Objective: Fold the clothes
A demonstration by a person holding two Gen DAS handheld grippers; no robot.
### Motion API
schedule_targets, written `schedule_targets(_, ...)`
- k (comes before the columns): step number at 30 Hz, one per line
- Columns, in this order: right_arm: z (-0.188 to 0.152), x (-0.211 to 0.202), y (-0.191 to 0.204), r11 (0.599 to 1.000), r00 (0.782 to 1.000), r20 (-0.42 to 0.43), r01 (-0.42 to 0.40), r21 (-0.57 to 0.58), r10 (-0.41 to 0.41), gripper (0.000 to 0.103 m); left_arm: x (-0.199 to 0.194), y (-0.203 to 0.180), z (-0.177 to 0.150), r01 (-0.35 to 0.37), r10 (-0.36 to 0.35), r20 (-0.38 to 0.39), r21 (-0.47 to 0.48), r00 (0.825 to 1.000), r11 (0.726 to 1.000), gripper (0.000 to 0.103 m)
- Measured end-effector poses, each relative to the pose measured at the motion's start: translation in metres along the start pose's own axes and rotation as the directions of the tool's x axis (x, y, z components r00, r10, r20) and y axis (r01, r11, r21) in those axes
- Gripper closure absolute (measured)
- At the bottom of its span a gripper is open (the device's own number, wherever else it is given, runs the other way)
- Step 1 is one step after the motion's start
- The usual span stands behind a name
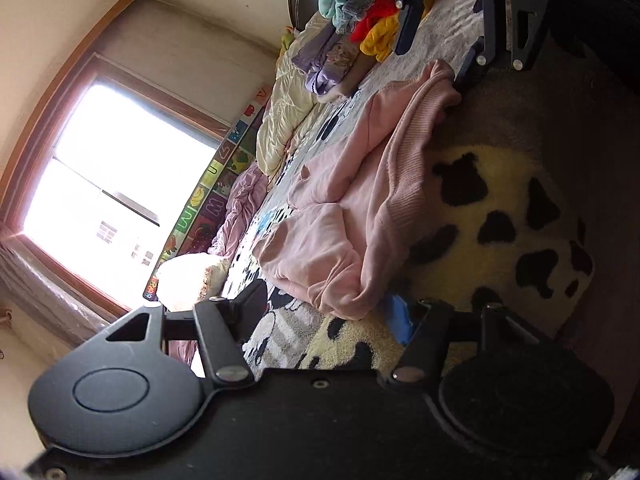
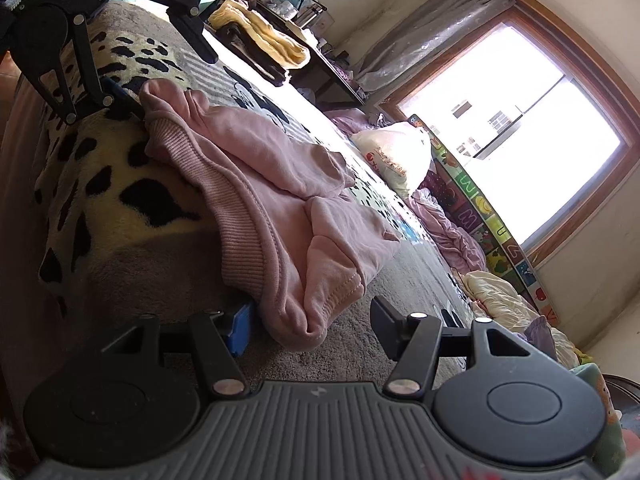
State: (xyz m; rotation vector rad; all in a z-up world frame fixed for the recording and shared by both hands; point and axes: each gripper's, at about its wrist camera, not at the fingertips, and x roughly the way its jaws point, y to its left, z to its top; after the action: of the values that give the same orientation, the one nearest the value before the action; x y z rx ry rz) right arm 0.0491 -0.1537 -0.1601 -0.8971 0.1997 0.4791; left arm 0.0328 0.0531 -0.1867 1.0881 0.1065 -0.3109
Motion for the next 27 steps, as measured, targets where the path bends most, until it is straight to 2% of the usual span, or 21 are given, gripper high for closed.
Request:
schedule_targets(3,-0.004,-0.005,0.006,0.999,1.000,0.004,-0.010,-0.031,0.011,0.043,0.009,-0.002,0.001,0.005,-0.004,0.010,-0.019,1.000,1.000,0.041)
schedule_targets(4,-0.005,-0.005,0.008,0.999,1.000,0.005,-0.014,-0.041,0.014,0.046,0.010,-0.001,0.003,0.009,-0.009,0.016,-0.029,1.000,1.000,0.044)
schedule_targets(6,-0.004,-0.002,0.012,0.998,1.000,0.021,-0.009,-0.060,0.010,0.046,0.012,0.000,0.007,0.024,-0.023,0.020,-0.039,1.000,0.999,0.058)
schedule_targets(7,-0.004,0.001,0.011,0.999,1.000,0.022,-0.014,-0.049,0.015,0.046,0.012,0.001,0.009,0.032,-0.031,0.016,-0.041,0.999,0.999,0.070)
schedule_targets(9,-0.002,0.004,0.001,0.998,0.998,0.013,-0.056,0.003,0.056,0.056,0.010,0.007,0.014,0.051,-0.049,0.019,-0.073,0.999,0.996,0.079)
schedule_targets(10,0.000,0.005,-0.004,0.997,0.997,0.007,-0.075,0.024,0.075,0.079,0.008,0.011,0.016,0.056,-0.054,0.020,-0.104,0.998,0.993,0.082)
schedule_targets(12,0.003,0.003,-0.013,0.994,0.996,0.011,-0.085,0.064,0.085,0.079,0.007,0.021,0.020,0.067,-0.064,0.023,-0.163,0.998,0.984,0.085)
schedule_targets(14,0.006,0.001,-0.023,0.991,0.995,0.025,-0.094,0.097,0.092,0.083,0.007,0.035,0.023,0.096,-0.089,0.036,-0.257,0.995,0.962,0.087)
schedule_targets(17,0.015,-0.003,-0.041,0.989,0.995,0.055,-0.092,0.118,0.086,0.086,0.016,0.063,0.027,0.136,-0.127,0.050,-0.391,0.991,0.910,0.087)
schedule_targets(19,0.023,-0.002,-0.058,0.986,0.994,0.077,-0.093,0.141,0.083,0.088,0.025,0.086,0.030,0.175,-0.160,0.073,-0.483,0.984,0.858,0.088)
schedule_targets(24,0.041,0.018,-0.112,0.970,0.989,0.130,-0.104,0.221,0.076,0.089,0.069,0.150,0.033,0.227,-0.188,0.132,-0.678,0.973,0.699,0.089)
schedule_targets(27,0.047,0.045,-0.150,0.933,0.984,0.161,-0.132,0.334,0.082,0.090,0.104,0.183,0.034,0.242,-0.199,0.152,-0.768,0.968,0.593,0.090)
